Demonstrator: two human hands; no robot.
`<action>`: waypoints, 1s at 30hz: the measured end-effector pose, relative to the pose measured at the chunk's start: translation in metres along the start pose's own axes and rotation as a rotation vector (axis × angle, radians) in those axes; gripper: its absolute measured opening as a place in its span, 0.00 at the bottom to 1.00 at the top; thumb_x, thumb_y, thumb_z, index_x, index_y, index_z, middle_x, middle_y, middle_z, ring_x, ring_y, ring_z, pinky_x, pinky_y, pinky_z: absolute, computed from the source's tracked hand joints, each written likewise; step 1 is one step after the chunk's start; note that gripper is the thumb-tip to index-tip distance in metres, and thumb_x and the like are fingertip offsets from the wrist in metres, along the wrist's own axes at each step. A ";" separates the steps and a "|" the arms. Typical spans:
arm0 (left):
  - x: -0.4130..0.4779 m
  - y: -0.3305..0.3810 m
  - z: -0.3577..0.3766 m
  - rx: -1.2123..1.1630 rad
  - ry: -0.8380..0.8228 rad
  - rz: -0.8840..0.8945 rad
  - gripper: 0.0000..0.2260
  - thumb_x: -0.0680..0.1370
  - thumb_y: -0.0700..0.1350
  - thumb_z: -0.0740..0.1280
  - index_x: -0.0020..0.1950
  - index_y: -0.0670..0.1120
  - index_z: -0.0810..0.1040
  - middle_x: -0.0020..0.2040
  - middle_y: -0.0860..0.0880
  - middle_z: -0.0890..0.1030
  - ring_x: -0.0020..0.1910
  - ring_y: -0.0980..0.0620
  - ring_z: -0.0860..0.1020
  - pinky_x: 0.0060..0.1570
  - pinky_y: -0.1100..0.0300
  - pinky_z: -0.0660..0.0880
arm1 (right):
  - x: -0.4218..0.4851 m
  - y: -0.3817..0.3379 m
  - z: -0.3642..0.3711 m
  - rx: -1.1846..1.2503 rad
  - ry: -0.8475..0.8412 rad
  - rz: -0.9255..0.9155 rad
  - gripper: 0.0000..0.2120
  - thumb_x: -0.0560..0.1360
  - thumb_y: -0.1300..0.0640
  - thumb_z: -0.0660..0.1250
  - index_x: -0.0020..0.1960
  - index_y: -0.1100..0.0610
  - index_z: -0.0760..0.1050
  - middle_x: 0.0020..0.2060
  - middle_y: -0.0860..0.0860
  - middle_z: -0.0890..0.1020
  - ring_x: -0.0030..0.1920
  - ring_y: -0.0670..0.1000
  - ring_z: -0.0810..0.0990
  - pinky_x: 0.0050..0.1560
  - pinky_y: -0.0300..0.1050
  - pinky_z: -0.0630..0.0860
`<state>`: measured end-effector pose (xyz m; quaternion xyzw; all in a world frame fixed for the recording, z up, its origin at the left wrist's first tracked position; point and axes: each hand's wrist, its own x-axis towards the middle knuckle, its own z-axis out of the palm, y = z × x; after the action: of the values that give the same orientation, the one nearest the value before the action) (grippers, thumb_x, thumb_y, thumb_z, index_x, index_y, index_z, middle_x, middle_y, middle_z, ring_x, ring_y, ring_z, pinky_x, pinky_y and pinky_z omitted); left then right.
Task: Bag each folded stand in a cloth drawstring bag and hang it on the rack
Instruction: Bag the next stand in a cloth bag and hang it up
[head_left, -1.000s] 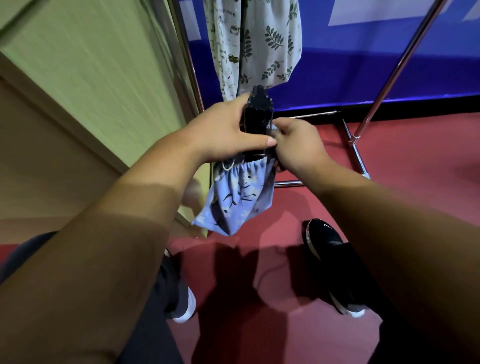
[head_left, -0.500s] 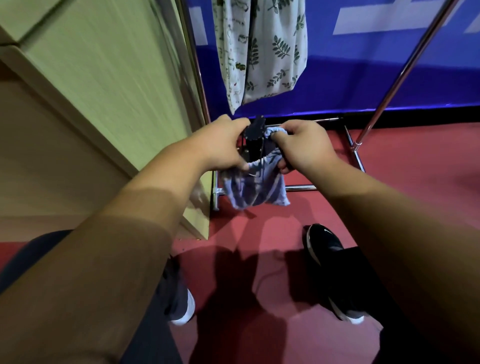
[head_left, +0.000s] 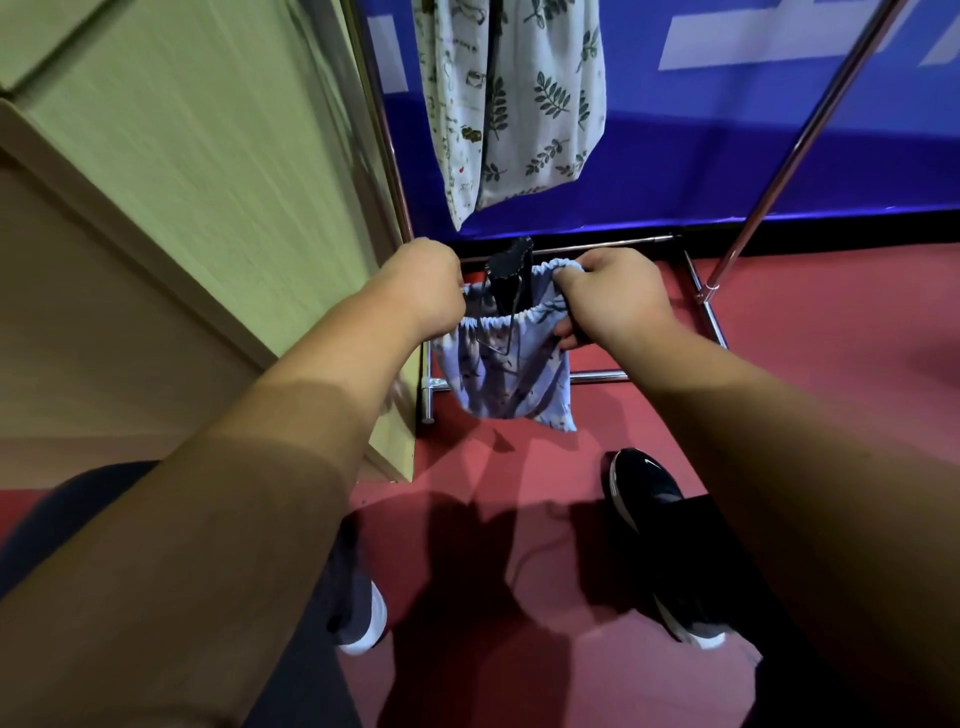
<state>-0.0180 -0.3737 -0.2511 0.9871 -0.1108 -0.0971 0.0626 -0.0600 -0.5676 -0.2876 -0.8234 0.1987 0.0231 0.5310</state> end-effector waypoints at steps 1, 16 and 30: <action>0.001 -0.002 0.000 -0.007 0.014 -0.008 0.12 0.76 0.33 0.64 0.52 0.40 0.86 0.50 0.40 0.84 0.54 0.37 0.82 0.54 0.51 0.78 | -0.001 0.000 -0.001 -0.007 0.001 0.004 0.13 0.79 0.60 0.62 0.50 0.70 0.79 0.30 0.65 0.84 0.27 0.60 0.85 0.34 0.59 0.87; 0.002 -0.016 -0.006 -0.755 -0.109 -0.304 0.09 0.87 0.40 0.63 0.50 0.47 0.79 0.52 0.33 0.85 0.47 0.38 0.88 0.54 0.43 0.85 | 0.009 0.017 -0.011 -0.165 0.011 0.024 0.10 0.75 0.59 0.68 0.41 0.66 0.82 0.29 0.61 0.84 0.29 0.60 0.87 0.37 0.61 0.87; -0.009 -0.017 -0.018 -0.703 -0.347 -0.339 0.09 0.85 0.40 0.66 0.60 0.35 0.78 0.54 0.31 0.85 0.46 0.37 0.88 0.41 0.46 0.85 | 0.008 0.020 -0.002 -0.592 -0.110 0.061 0.10 0.78 0.61 0.68 0.40 0.64 0.82 0.38 0.61 0.86 0.34 0.63 0.87 0.42 0.59 0.88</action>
<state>-0.0191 -0.3539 -0.2344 0.8789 0.0839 -0.3027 0.3588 -0.0604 -0.5788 -0.3059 -0.9336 0.1788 0.1404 0.2769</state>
